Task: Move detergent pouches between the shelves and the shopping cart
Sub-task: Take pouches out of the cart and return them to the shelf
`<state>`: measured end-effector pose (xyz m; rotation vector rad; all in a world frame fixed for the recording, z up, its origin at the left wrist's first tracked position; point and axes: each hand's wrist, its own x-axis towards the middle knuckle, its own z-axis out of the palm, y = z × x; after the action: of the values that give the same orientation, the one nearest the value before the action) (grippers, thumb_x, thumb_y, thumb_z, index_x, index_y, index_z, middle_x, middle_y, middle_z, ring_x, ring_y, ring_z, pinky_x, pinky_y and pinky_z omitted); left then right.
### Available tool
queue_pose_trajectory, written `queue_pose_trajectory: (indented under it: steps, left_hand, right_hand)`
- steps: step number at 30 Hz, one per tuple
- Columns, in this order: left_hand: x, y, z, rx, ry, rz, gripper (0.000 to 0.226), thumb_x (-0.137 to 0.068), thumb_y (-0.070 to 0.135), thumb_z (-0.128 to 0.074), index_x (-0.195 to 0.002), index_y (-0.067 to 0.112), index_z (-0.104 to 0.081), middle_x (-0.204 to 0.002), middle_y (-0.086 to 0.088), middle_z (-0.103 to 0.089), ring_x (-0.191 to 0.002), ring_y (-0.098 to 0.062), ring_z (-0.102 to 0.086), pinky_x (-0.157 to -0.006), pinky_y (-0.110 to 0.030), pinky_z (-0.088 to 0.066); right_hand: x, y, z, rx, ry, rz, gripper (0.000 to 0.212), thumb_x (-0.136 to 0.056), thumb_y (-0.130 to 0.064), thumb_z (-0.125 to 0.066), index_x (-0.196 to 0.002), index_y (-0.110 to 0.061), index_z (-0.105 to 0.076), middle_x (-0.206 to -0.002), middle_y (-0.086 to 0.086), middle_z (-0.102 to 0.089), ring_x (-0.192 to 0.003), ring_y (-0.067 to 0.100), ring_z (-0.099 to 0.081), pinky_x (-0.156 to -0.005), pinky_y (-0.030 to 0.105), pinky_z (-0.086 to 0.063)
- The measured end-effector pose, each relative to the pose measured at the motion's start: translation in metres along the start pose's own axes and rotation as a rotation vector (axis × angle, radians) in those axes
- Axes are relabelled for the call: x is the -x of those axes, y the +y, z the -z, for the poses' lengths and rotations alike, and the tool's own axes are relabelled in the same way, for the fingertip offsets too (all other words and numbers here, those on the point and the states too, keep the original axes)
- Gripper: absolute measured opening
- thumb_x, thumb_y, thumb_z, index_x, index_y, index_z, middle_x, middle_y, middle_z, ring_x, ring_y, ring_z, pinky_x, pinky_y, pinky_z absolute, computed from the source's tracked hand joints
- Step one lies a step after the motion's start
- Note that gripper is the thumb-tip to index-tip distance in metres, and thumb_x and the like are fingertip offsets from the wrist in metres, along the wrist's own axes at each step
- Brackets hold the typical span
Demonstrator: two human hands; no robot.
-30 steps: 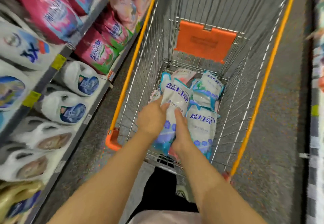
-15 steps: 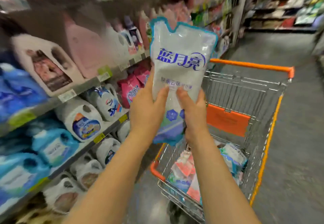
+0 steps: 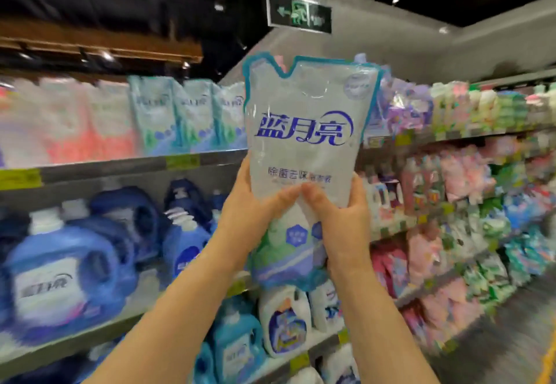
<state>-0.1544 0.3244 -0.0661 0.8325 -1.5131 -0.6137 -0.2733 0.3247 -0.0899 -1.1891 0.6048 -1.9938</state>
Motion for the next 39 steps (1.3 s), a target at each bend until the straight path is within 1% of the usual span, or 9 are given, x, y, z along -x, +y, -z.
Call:
queue_pose_trajectory:
  steps: [5,10,13,16,19,27,34,36,39]
  left_hand:
    - [-0.051,-0.004,0.101,0.0,0.087,-0.035,0.08,-0.044,0.038,-0.082,-0.117,0.029,-0.051,-0.106,0.003,-0.07,-0.098,-0.013,-0.067,-0.089,-0.035,-0.053]
    - [-0.107,-0.006,0.169,-0.022,0.198,-0.097,0.073,-0.068,0.011,-0.078,-0.125,0.024,-0.035,-0.106,0.001,-0.065,-0.094,-0.013,-0.067,-0.078,-0.026,-0.057]
    - [-0.147,-0.004,0.2,-0.087,0.242,-0.13,0.085,-0.06,0.014,-0.084,-0.127,0.02,-0.032,-0.111,-0.002,-0.063,-0.102,-0.015,-0.064,-0.081,-0.029,-0.055]
    - [-0.194,-0.002,0.219,-0.184,0.328,-0.168,0.07,-0.071,0.014,-0.078,-0.123,0.016,-0.032,-0.095,0.006,-0.055,-0.093,0.012,-0.058,-0.059,-0.009,-0.049]
    - [-0.248,-0.004,0.23,-0.16,0.395,-0.177,0.065,-0.071,0.016,-0.078,-0.117,0.018,-0.032,-0.092,0.009,-0.058,-0.078,-0.005,-0.063,-0.047,-0.013,-0.048]
    - [-0.36,-0.064,0.225,-0.071,0.432,-0.099,0.086,-0.055,0.016,-0.087,-0.124,0.012,-0.036,-0.109,-0.01,-0.062,-0.094,-0.025,-0.065,-0.084,-0.043,-0.054]
    - [-0.402,-0.141,0.201,-0.037,0.359,-0.012,0.081,-0.055,0.015,-0.088,-0.116,0.015,-0.035,-0.113,-0.012,-0.061,-0.097,-0.027,-0.064,-0.084,-0.042,-0.053]
    - [-0.413,-0.157,0.191,-0.061,0.324,-0.024,0.07,-0.064,0.005,-0.082,-0.113,0.018,-0.033,-0.106,-0.01,-0.061,-0.095,-0.024,-0.063,-0.079,-0.036,-0.052]
    - [-0.432,-0.169,0.177,-0.114,0.253,0.012,0.078,-0.06,0.012,-0.086,-0.115,0.019,-0.033,-0.105,-0.007,-0.061,-0.097,-0.024,-0.063,-0.085,-0.038,-0.051]
  right_hand:
    - [-0.027,0.033,-0.106,-0.105,-0.131,-0.023,0.039,-0.074,-0.009,-0.076,-0.107,-0.016,-0.056,-0.082,-0.004,-0.07,-0.058,0.004,-0.064,-0.048,0.017,-0.049]
    - [-0.071,0.057,-0.188,-0.139,-0.248,-0.056,0.04,-0.074,-0.011,-0.075,-0.109,-0.01,-0.057,-0.08,0.002,-0.068,-0.048,0.007,-0.056,-0.04,0.019,-0.041]
    - [-0.11,0.071,-0.228,-0.14,-0.331,-0.008,0.035,-0.075,-0.01,-0.075,-0.104,-0.01,-0.057,-0.077,0.002,-0.064,-0.04,0.002,-0.049,-0.036,0.016,-0.036]
    - [-0.159,0.084,-0.265,-0.141,-0.414,0.014,0.028,-0.077,-0.012,-0.075,-0.099,-0.012,-0.057,-0.075,0.001,-0.062,-0.037,0.0,-0.045,-0.037,0.016,-0.036]
    - [-0.212,0.097,-0.294,-0.139,-0.466,0.002,0.03,-0.077,-0.018,-0.076,-0.1,-0.014,-0.058,-0.074,-0.001,-0.061,-0.039,0.001,-0.045,-0.041,0.017,-0.037]
    - [-0.327,0.163,-0.312,-0.036,-0.525,-0.014,0.038,-0.08,-0.023,-0.074,-0.11,-0.006,-0.058,-0.068,-0.001,-0.056,-0.031,-0.001,-0.038,-0.037,0.013,-0.034]
    - [-0.376,0.217,-0.28,0.161,-0.59,-0.12,0.031,-0.082,-0.023,-0.072,-0.105,-0.007,-0.058,-0.074,0.008,-0.059,-0.032,0.005,-0.042,-0.033,0.014,-0.033]
    - [-0.39,0.225,-0.27,0.177,-0.568,-0.148,0.04,-0.08,-0.023,-0.074,-0.113,-0.007,-0.059,-0.091,0.013,-0.067,-0.05,0.015,-0.057,-0.043,0.024,-0.048]
    - [-0.41,0.234,-0.256,0.236,-0.545,-0.144,0.027,-0.079,-0.022,-0.074,-0.102,-0.018,-0.061,-0.105,0.009,-0.068,-0.083,0.02,-0.065,-0.082,0.037,-0.056]
